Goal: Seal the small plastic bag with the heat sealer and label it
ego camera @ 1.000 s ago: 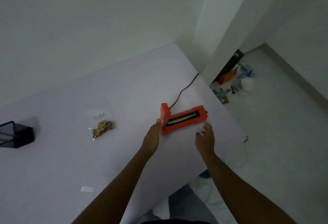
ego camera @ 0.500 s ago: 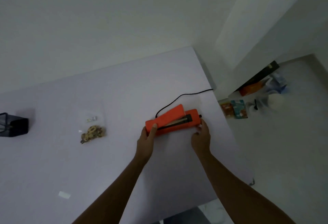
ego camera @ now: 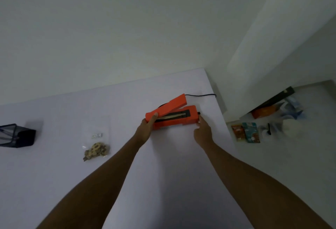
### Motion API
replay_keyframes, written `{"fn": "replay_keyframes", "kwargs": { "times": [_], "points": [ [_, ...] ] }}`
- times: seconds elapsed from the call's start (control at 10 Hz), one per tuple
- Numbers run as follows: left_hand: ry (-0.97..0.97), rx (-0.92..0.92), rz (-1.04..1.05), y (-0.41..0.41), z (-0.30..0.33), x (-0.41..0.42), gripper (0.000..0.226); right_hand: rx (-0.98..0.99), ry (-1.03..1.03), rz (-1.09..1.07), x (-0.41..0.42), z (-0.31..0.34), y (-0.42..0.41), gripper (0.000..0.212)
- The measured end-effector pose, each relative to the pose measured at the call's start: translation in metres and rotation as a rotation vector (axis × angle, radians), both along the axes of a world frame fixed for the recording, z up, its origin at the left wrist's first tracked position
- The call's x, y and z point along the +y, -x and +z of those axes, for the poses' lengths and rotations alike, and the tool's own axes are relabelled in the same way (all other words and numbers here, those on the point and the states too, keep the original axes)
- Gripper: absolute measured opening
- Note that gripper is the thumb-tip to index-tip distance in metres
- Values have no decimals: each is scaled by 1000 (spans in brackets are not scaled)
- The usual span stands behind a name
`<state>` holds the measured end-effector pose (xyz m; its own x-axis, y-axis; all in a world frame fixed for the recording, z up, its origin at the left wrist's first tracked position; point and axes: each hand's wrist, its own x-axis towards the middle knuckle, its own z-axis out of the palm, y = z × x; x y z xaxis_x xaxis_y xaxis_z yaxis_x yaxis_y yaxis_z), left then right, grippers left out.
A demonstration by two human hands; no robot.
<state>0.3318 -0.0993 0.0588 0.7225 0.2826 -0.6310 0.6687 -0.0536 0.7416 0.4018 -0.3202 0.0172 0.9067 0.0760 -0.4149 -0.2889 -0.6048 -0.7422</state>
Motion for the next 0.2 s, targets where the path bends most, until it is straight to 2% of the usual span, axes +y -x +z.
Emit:
{"fn": "replay_keyframes", "kwargs": {
  "times": [0.1, 0.2],
  "points": [
    [2, 23, -47, 0, 1, 9, 112, 30, 9, 64, -5, 5, 1, 69],
    [-151, 40, -82, 3, 18, 15, 105, 68, 99, 161, -16, 17, -4, 68]
  ]
}}
